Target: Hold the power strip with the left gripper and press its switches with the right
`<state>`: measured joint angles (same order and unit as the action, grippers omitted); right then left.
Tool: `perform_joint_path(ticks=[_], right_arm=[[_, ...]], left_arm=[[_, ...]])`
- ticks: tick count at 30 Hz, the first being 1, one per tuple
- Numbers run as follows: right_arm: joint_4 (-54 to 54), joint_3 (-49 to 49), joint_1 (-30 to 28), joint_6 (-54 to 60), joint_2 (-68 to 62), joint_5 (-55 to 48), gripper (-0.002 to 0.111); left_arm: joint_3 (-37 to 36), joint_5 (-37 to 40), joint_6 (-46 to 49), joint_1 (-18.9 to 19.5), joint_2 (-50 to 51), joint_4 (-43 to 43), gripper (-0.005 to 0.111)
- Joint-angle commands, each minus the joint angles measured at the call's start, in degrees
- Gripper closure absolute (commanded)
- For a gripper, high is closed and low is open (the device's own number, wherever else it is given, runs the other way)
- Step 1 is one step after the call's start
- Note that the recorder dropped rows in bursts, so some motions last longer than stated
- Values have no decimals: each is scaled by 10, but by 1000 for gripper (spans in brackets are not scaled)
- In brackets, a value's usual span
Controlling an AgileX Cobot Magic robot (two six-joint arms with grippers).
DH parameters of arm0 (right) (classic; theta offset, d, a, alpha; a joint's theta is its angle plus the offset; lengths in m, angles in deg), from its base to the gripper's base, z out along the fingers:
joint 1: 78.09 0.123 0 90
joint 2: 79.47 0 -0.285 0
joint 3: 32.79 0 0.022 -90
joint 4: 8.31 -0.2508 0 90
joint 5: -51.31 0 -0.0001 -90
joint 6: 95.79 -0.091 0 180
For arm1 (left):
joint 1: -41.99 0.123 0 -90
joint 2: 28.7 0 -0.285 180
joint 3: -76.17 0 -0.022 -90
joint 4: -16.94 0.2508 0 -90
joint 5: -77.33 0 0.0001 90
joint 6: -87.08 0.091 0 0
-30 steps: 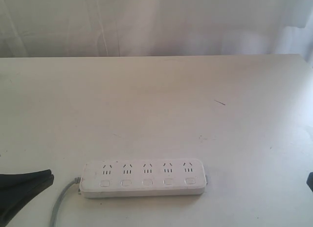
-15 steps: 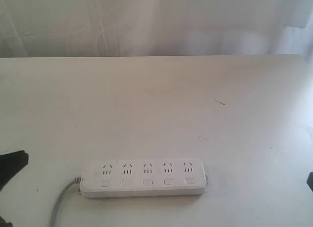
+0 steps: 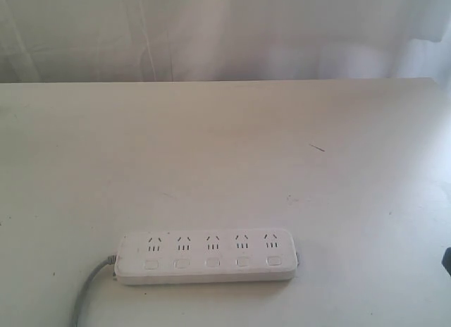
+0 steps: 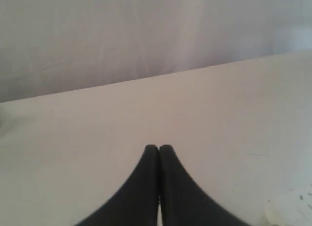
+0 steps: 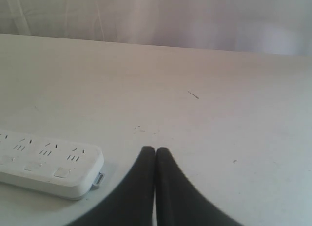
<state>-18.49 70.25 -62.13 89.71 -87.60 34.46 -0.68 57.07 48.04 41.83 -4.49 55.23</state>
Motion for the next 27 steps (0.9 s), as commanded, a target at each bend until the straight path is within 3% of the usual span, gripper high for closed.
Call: perform_joint_path(ticks=[1, 5, 12, 21, 27], right_arm=[[-1, -2, -5, -12, 4, 7, 108], [-1, -2, -5, -12, 4, 7, 108], [-1, -2, -5, -12, 4, 7, 108], [-1, -2, -5, -12, 4, 7, 108], [-1, -2, -5, -12, 4, 7, 108]], left_arm=[[-4, 116, -32, 21, -55, 12, 107], [-4, 203, -37, 22, -112, 12, 107], [-4, 263, -37, 22, -164, -13, 107], [-4, 231, -25, 22, -164, -18, 107], [-4, 149, -24, 22, -164, -16, 107]])
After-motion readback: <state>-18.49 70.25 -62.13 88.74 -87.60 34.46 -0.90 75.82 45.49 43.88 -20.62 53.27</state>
